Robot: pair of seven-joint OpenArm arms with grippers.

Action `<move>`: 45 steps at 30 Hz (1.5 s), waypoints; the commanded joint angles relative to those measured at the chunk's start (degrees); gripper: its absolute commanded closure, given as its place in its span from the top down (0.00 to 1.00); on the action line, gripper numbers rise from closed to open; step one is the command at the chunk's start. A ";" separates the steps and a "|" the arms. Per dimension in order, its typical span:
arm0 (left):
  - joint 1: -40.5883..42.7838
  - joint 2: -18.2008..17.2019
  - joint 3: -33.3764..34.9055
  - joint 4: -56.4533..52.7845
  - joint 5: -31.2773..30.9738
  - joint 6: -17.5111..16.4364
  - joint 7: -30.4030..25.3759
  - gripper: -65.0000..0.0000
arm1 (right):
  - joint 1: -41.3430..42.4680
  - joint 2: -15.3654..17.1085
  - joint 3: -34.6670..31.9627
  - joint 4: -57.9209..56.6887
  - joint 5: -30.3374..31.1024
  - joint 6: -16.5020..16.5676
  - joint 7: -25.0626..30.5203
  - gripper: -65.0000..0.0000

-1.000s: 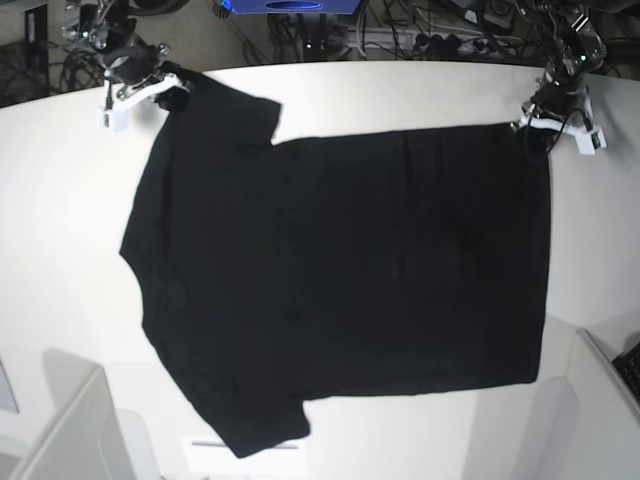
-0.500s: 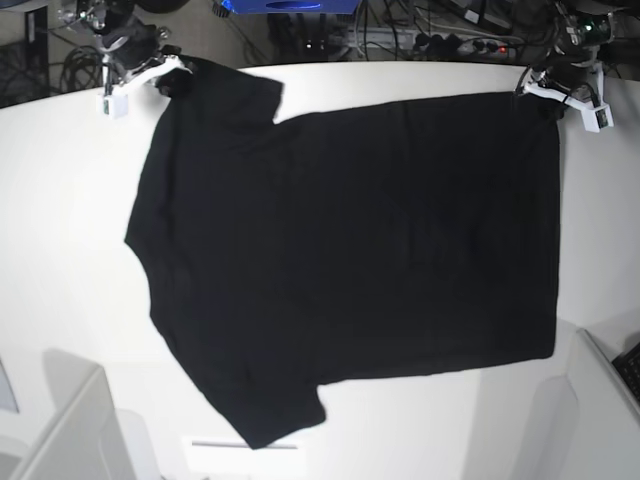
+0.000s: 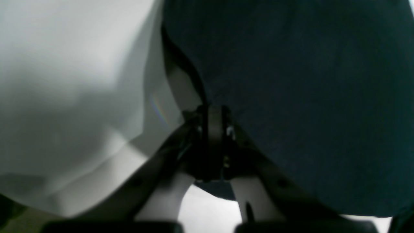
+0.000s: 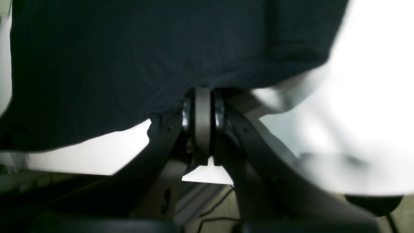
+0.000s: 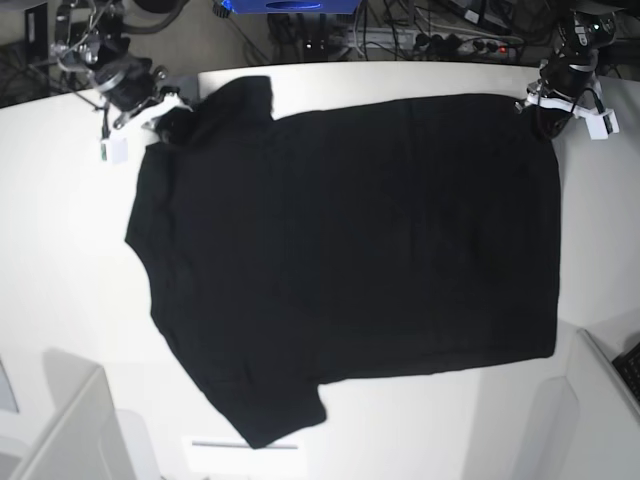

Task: Fold the T-shirt properly
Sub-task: 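Drag the shoulder held by the right gripper toward the hem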

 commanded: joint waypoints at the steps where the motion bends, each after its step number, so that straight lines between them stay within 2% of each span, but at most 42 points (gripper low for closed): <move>1: 0.36 -0.66 -0.56 1.02 -1.44 0.77 -0.97 0.00 | 1.08 0.52 0.28 1.03 0.75 0.36 0.37 0.00; 4: -0.08 -0.66 -0.56 1.02 -2.05 3.32 -0.97 0.00 | 4.25 0.61 0.28 1.03 0.75 0.36 -1.92 0.00; 10: -2.19 -0.22 -0.65 0.58 -2.05 3.84 -0.97 0.00 | 11.89 0.61 0.28 1.03 0.66 0.36 -8.07 0.00; 13: -3.33 -0.13 -0.65 0.49 -2.05 6.31 -0.97 0.00 | 15.59 0.61 0.28 0.86 0.57 0.27 -10.54 0.00; 15: -4.21 -0.04 -0.65 0.58 -2.05 6.74 -0.97 0.00 | 18.22 0.61 0.28 0.60 0.49 0.18 -11.94 0.00; 18: -5.44 0.04 -0.65 0.49 -2.14 6.83 -0.97 0.00 | 21.04 0.61 -0.08 -0.28 0.49 0.18 -12.47 0.00; 27: -8.96 4.00 -3.47 0.40 -2.05 6.92 -0.80 0.00 | 27.63 0.70 -0.25 -7.76 0.40 0.18 -12.82 0.00; 31: -12.30 5.14 -7.60 0.40 -1.96 6.92 5.62 0.00 | 30.80 0.70 -0.52 -11.89 0.40 0.18 -12.82 0.00; 34: -15.91 7.08 -12.61 0.40 -1.70 6.92 10.54 0.00 | 33.08 1.05 -3.33 -14.44 0.40 0.18 -12.38 0.00; 37: -18.72 7.25 -15.42 0.31 -1.61 6.92 14.59 0.00 | 35.37 1.49 -5.44 -17.25 0.40 0.18 -12.21 0.00; 40: -20.21 7.08 -16.13 0.31 -1.44 7.27 15.82 0.00 | 37.92 1.58 -5.79 -20.15 0.40 0.18 -12.12 0.00; 43: -21.53 7.08 -15.69 0.31 0.76 10.79 15.82 0.00 | 40.29 1.75 -5.88 -22.61 0.40 0.18 -12.12 0.00; 45: -22.59 7.08 -15.69 -1.09 1.20 11.49 15.82 0.00 | 41.87 1.84 -5.88 -24.37 0.40 0.18 -12.12 0.00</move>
